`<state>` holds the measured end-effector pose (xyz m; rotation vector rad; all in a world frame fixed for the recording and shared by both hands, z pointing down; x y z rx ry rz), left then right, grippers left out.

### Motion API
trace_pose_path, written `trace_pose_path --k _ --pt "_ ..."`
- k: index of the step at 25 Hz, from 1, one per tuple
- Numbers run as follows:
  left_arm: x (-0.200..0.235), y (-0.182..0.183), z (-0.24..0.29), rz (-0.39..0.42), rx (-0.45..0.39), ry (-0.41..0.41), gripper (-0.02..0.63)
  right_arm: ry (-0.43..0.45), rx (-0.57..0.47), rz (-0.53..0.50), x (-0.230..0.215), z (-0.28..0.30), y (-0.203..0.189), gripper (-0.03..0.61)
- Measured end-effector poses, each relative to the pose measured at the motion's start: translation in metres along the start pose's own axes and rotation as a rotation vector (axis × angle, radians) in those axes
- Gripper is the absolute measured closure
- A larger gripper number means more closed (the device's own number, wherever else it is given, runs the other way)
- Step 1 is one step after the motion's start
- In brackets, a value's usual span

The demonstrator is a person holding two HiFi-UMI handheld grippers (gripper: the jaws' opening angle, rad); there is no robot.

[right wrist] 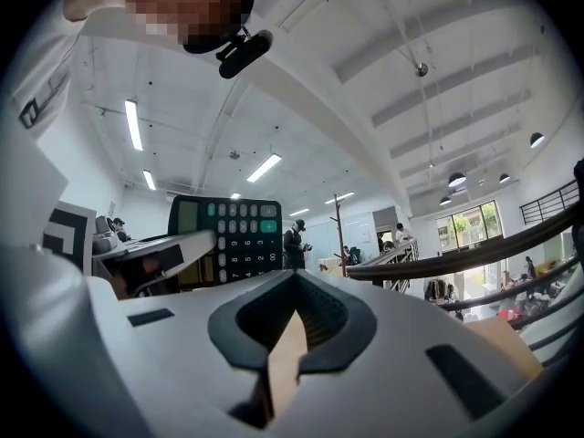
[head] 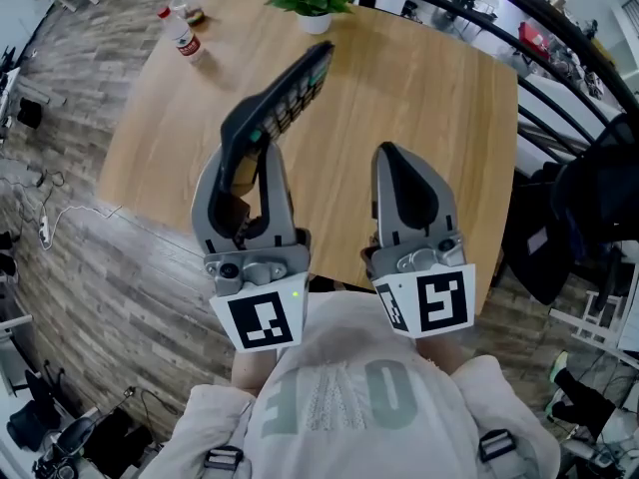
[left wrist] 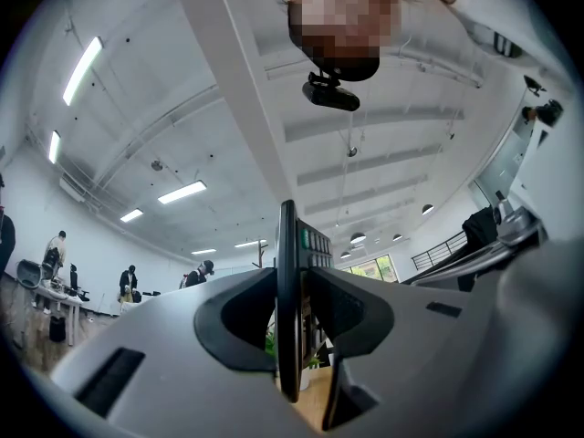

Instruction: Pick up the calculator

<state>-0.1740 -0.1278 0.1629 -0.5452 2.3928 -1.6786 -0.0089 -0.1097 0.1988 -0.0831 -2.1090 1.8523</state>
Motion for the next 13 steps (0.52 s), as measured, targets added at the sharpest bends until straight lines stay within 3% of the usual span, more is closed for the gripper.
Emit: trace_pose_path --k 13 --pt "0.0042 -0.0014 0.0035 -0.009 -0.004 -0.008 0.489 0.003 0.012 -0.033 0.003 0.0048 -0.0007 0.56"
Point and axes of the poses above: the fingertips, and each gripper's own axes: z forward along the fingers, x to its left, y out of its top, the point moved 6 cm from there along -z, backward along the fingers, and after that the axes turned 14 degrees about -z, right-handed, at the moved point
